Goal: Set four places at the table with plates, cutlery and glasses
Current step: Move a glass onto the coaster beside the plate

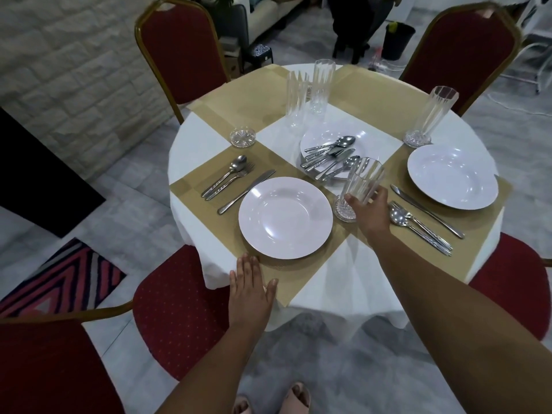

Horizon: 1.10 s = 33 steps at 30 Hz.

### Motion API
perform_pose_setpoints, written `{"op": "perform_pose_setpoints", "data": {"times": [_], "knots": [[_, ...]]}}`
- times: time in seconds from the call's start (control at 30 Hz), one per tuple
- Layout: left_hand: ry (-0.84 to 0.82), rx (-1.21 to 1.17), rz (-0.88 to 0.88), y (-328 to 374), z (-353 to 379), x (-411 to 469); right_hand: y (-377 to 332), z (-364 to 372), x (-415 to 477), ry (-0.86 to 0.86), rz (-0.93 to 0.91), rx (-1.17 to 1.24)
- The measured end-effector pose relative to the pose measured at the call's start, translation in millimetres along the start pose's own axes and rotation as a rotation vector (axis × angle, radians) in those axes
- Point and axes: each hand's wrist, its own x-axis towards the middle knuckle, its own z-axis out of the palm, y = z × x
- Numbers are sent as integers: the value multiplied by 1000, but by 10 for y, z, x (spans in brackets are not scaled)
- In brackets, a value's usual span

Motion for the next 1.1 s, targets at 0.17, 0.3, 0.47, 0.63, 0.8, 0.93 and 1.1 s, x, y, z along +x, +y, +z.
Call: {"op": "perform_pose_setpoints", "data": {"times": [0.17,0.3,0.47,0.63,0.8,0.93,1.1], "knots": [[-47,0,9,2,-13,2,9,24,-42,9,-4,-57],[-52,2,10,-1,2,9,11,32,-97,15,-34,-90],[-93,-2,13,-7,-4,6,-4,13,-270,70,-40,-168],[-149,-23,14,-34,35,35,122,-34,-554,27,-111,-331],[-216,-8,55,-78,-90,56,415,-63,-828,-160,-191,-642],[-267,-23,75,-146,-251,8,573,-40,-1154,-286,-176,-909],[-317,-41,89,-390,-368,-259,687,50,-1657,-397,-167,-1037]]}}
